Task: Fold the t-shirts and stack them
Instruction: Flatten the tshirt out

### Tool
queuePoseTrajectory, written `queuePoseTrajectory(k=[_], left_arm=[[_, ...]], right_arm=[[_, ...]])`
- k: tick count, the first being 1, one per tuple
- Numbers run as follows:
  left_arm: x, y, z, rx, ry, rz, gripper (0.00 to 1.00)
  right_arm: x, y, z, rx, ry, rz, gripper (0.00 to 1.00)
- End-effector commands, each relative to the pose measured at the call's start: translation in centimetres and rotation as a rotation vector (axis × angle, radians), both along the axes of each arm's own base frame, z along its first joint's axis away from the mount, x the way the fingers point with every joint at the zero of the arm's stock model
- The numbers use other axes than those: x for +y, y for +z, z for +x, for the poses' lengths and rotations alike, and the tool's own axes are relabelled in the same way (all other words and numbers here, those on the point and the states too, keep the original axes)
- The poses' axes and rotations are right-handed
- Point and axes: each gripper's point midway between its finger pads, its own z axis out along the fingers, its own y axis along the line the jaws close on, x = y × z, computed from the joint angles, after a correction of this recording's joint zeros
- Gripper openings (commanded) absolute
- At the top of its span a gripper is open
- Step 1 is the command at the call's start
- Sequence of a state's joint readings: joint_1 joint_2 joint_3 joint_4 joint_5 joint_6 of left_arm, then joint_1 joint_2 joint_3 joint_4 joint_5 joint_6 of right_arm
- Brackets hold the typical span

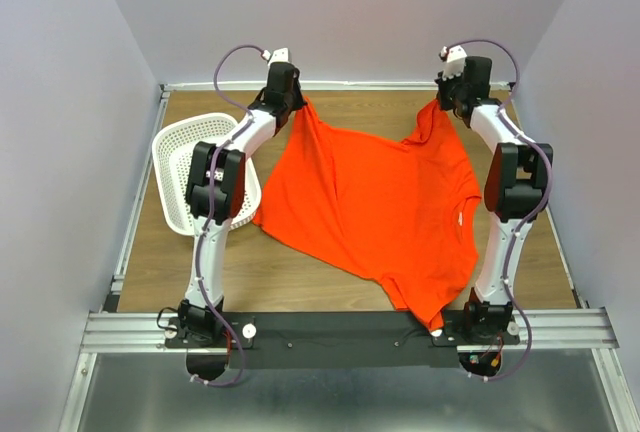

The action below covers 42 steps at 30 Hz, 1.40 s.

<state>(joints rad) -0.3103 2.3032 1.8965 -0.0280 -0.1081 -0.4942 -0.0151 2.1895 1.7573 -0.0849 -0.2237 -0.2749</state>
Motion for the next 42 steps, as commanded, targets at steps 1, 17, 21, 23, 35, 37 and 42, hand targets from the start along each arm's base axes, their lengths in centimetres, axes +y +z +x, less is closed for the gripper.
queuePoseTrajectory(k=[1, 17, 21, 23, 35, 37, 42], left_arm=[[1.4, 0.1, 0.3, -0.016, 0.013, 0.026, 0.00], [5.0, -1.0, 2.2, 0.031, 0.050, 0.037, 0.00], [5.9, -2.1, 2.7, 0.043, 0.054, 0.030, 0.00], [5.9, -2.0, 3.0, 0.032, 0.045, 0.024, 0.00], [9.0, -1.9, 3.6, 0.039, 0.125, 0.063, 0.00], [9.8, -1.6, 3.4, 0.030, 0.147, 0.064, 0.00], [11.6, -0.5, 3.0, 0.017, 0.183, 0.071, 0.00]], right_arm=[[-1.3, 5.3, 1.1, -0.123, -0.054, -0.030, 0.01], [-2.0, 15.3, -0.3, -0.283, -0.082, 0.001, 0.01], [-2.1, 16.0, -0.9, -0.293, -0.078, -0.001, 0.01], [-2.0, 16.1, -1.2, -0.291, -0.071, 0.000, 0.00], [-1.3, 16.5, -2.7, -0.288, -0.042, 0.021, 0.01], [-1.4, 15.4, -2.1, -0.271, -0.042, 0.020, 0.01], [-1.1, 13.4, -0.3, -0.242, -0.037, 0.048, 0.01]])
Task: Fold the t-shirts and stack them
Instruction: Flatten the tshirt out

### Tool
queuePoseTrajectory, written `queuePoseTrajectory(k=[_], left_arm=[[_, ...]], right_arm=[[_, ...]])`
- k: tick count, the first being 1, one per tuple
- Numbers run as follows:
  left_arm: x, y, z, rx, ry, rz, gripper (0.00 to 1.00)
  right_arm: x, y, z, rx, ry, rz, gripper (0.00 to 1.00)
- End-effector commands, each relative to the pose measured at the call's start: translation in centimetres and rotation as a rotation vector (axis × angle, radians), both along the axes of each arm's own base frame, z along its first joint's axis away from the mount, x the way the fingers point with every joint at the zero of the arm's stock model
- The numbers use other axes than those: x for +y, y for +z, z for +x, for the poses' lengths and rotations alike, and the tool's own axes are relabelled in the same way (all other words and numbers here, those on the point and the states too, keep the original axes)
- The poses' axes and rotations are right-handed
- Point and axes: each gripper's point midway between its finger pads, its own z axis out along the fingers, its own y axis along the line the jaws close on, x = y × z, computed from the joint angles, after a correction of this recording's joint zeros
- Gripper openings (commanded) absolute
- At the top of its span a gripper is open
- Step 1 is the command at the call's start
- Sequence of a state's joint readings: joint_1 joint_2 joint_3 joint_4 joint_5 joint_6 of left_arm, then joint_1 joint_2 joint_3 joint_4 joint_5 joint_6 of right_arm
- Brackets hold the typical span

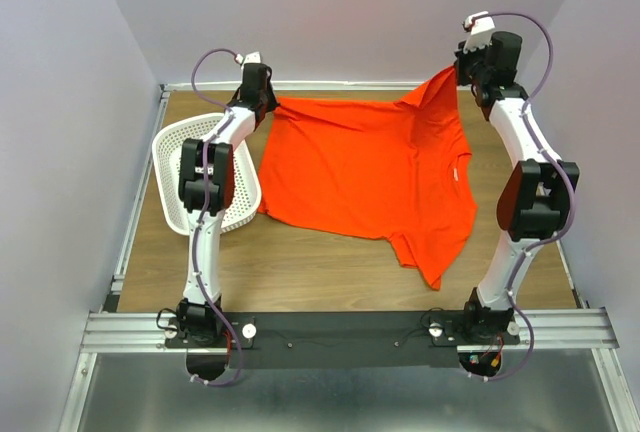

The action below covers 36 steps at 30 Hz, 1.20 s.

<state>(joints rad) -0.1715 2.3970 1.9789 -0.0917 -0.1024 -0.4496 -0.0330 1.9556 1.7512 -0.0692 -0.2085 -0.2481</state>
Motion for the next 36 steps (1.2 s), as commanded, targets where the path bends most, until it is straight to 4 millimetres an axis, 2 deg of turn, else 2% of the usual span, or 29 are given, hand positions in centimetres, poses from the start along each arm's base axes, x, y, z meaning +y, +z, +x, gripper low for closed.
queuePoseTrajectory(k=[1, 2, 5, 6, 9, 10, 15, 21, 23, 27, 36], left_arm=[[2.9, 3.2, 0.3, -0.053, 0.069, 0.022, 0.00], [3.1, 3.1, 0.4, -0.049, 0.067, 0.027, 0.00], [3.8, 2.6, 0.5, -0.033, 0.074, 0.045, 0.00], [4.0, 2.6, 0.6, -0.033, 0.075, 0.046, 0.00], [4.6, 2.1, 0.5, -0.020, 0.083, 0.043, 0.00], [4.9, 1.9, 0.6, -0.021, 0.083, 0.041, 0.00], [4.1, 2.9, 1.0, -0.047, 0.031, 0.034, 0.00], [3.6, 3.2, 1.7, -0.061, -0.017, 0.050, 0.00], [3.3, 2.9, 1.9, -0.056, -0.035, 0.044, 0.00], [2.9, 2.2, 2.3, -0.052, -0.050, 0.030, 0.00], [3.6, 1.8, 2.1, -0.039, -0.020, 0.052, 0.00]], right_arm=[[0.2, -0.9, 1.6, 0.003, 0.007, 0.041, 0.01], [0.1, -1.9, 2.0, 0.019, 0.004, 0.045, 0.01], [0.3, -2.4, 2.6, 0.026, 0.005, 0.064, 0.01], [0.4, -3.2, 2.8, 0.039, 0.006, 0.070, 0.01], [0.8, -4.1, 3.2, 0.054, 0.024, 0.091, 0.01], [0.9, -3.8, 3.5, 0.049, 0.025, 0.099, 0.01], [0.9, -4.6, 4.3, 0.057, 0.016, 0.119, 0.01], [0.5, -3.0, 3.6, 0.032, 0.004, 0.107, 0.01], [0.3, -1.7, 3.3, 0.009, -0.004, 0.094, 0.01], [-0.2, -0.5, 2.7, -0.008, -0.016, 0.089, 0.01], [-0.5, -0.7, 1.8, 0.003, -0.017, 0.092, 0.01]])
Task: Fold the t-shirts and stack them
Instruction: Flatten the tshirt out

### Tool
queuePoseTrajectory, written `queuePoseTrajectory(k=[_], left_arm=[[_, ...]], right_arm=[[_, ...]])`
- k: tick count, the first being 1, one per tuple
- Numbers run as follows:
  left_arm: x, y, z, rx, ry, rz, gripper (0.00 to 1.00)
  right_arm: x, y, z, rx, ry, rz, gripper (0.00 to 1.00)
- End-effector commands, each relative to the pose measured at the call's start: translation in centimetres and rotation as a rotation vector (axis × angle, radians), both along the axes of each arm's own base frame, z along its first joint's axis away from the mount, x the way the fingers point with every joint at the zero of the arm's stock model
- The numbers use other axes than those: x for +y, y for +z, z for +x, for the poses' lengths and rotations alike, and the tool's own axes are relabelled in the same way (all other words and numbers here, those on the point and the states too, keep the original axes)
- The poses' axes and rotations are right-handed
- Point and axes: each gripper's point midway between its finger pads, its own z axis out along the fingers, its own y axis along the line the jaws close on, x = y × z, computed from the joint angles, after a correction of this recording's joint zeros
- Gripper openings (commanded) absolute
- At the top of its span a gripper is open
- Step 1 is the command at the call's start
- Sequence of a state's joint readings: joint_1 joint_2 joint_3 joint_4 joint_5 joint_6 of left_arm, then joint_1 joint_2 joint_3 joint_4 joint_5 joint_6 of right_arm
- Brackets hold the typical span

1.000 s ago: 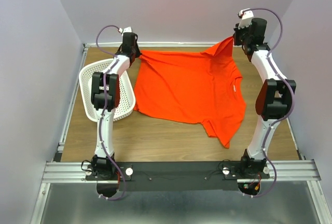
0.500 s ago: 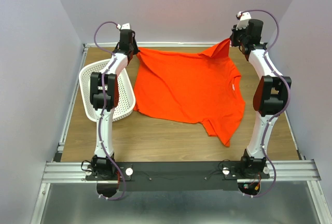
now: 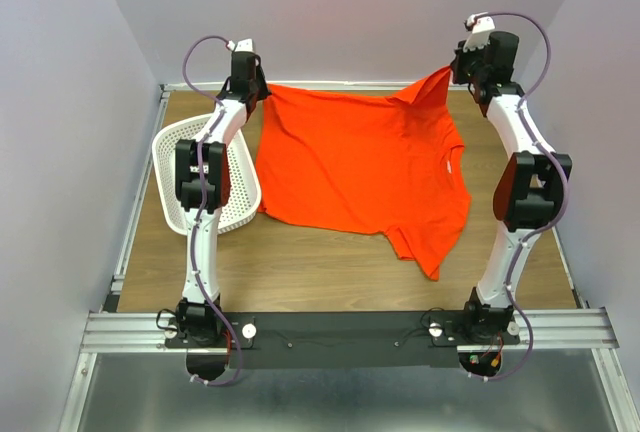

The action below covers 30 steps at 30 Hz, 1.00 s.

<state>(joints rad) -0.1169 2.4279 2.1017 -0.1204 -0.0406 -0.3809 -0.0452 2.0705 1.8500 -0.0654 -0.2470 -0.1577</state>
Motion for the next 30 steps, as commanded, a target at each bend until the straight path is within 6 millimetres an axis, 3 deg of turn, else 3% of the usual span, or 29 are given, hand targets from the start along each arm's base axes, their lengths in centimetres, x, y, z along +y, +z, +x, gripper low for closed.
queuePoseTrajectory(k=[1, 16, 23, 30], left_arm=[[1.1, -1.2, 0.0, 0.024, 0.015, 0.031, 0.00], [0.5, -0.6, -0.9, -0.007, -0.043, 0.032, 0.00], [0.6, -0.7, -1.6, -0.006, -0.042, 0.034, 0.00], [0.8, -0.9, -2.7, 0.001, -0.048, 0.043, 0.00]], right_arm=[[-0.6, 1.3, -0.7, -0.027, -0.014, -0.003, 0.01], [0.6, 0.7, -2.9, -0.008, 0.042, 0.017, 0.01], [0.4, 1.1, -4.3, -0.015, 0.043, -0.001, 0.01], [0.0, 0.0, -6.0, 0.012, 0.033, -0.014, 0.01]])
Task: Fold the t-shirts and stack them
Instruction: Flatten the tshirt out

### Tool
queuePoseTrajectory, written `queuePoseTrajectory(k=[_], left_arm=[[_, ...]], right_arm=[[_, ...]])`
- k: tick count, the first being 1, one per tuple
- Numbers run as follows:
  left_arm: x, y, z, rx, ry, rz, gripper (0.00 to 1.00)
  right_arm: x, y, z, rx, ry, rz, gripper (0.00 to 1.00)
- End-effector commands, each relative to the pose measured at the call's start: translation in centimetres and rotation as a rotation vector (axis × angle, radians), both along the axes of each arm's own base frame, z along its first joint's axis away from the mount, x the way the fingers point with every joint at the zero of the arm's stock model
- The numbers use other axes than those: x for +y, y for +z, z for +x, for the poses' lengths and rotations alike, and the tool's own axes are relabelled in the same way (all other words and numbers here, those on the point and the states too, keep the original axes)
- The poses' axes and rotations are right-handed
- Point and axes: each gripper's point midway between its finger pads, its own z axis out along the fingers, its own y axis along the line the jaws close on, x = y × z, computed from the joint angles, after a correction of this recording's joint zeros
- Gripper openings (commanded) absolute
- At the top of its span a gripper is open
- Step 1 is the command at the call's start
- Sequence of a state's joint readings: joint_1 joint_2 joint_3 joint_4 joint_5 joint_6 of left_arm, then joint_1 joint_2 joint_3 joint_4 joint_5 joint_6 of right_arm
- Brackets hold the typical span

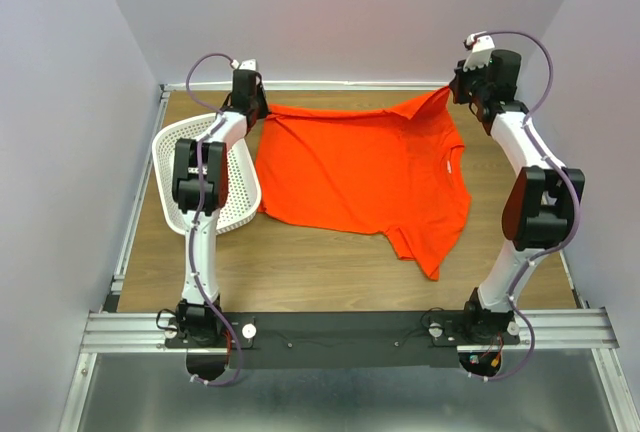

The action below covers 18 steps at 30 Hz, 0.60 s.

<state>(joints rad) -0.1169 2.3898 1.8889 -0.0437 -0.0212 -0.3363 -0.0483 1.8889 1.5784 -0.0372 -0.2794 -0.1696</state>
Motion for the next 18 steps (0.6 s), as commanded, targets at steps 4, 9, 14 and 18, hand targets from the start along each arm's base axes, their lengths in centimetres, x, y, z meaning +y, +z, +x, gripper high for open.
queuePoseTrajectory(k=[4, 9, 14, 18], left_arm=[[0.7, 5.2, -0.3, -0.109, -0.011, 0.000, 0.00], [0.7, 5.9, -1.2, -0.126, -0.013, -0.001, 0.00], [0.9, 4.9, -2.5, -0.107, -0.014, 0.004, 0.00], [1.0, 4.3, -3.3, -0.095, -0.017, 0.009, 0.00]], right_arm=[[-0.7, 1.2, -1.5, -0.054, 0.004, -0.025, 0.00], [-0.9, 1.0, -2.6, -0.052, 0.006, -0.029, 0.01], [-0.9, 1.2, -3.9, -0.057, 0.009, -0.034, 0.01], [-0.9, 0.8, -4.7, -0.048, 0.011, -0.033, 0.01]])
